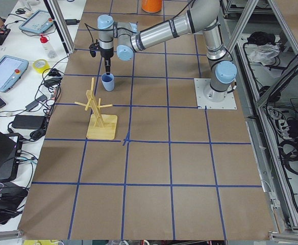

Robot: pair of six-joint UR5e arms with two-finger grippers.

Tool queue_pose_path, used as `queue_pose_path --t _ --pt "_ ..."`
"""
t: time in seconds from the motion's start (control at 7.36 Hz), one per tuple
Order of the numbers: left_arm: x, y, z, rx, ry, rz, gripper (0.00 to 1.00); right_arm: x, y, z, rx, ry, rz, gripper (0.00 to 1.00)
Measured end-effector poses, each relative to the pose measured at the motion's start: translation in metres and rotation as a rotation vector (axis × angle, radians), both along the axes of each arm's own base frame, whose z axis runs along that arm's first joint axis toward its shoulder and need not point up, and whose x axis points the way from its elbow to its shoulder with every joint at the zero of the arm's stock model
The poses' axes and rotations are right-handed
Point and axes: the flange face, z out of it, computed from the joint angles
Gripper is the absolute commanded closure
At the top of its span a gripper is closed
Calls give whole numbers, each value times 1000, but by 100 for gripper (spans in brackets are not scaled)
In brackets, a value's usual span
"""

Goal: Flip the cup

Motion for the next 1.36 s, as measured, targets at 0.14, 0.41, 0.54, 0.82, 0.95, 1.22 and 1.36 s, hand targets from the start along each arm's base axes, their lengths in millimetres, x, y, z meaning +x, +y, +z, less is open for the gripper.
queue_pose_path --t 0.14,0.41,0.54,0.82,0.95,1.22,1.36 --pt "-1 11 28 13 2 -1 0 0 0 0 0 1 1 0" --pt "-6 50 96 61 16 -5 0 1 0 0 0 1 2 0" --pt "-10 74 128 60 46 -9 0 1 0 0 0 1 2 0" --pt "-19 114 171 33 87 -19 0 1 0 0 0 1 2 0" --pt "-23 135 185 18 94 -25 0 1 0 0 0 1 2 0" --pt "-28 171 192 10 99 -34 0 1 0 -1 0 1 2 0" --pt "-28 183 190 15 97 -37 0 1 0 -1 0 1 2 0"
